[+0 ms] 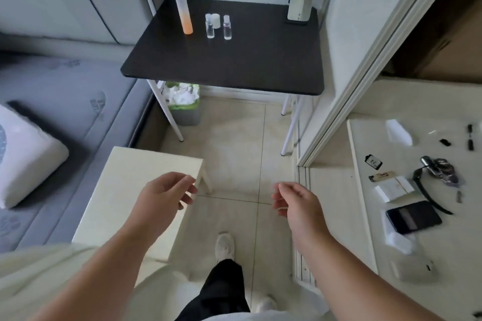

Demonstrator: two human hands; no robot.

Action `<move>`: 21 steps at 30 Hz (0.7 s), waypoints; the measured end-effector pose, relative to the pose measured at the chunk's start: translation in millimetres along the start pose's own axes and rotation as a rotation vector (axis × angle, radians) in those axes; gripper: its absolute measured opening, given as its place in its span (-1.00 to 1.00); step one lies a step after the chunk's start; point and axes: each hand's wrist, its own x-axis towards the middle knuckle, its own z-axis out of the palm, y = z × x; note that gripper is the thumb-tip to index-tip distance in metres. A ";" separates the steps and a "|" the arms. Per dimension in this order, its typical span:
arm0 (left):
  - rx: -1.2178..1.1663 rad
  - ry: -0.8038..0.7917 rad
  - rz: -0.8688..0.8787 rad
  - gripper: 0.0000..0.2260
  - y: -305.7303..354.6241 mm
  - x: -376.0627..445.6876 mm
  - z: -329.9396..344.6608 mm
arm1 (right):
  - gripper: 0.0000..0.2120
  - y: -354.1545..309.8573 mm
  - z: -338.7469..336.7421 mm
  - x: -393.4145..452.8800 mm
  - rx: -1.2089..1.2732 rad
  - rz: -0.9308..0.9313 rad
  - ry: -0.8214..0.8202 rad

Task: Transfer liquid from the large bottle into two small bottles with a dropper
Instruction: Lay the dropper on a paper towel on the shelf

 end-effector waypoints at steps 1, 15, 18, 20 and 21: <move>0.011 -0.015 0.014 -0.80 5.1 19.4 -2.8 | -0.81 -7.9 4.7 14.0 0.016 -0.003 0.019; -0.006 -0.052 0.053 -0.77 59.4 224.9 -53.7 | -0.80 -105.9 80.0 166.5 0.008 0.017 0.067; -0.027 -0.014 0.042 -0.78 66.5 257.6 -61.4 | -0.81 -129.0 97.9 198.2 -0.024 0.008 0.038; -0.037 0.009 0.026 -0.79 71.2 280.6 -63.3 | -0.82 -145.1 110.0 223.1 -0.046 0.003 0.023; -0.044 0.021 0.018 -0.80 74.4 292.9 -63.2 | -0.83 -153.1 115.8 236.7 -0.051 -0.003 0.013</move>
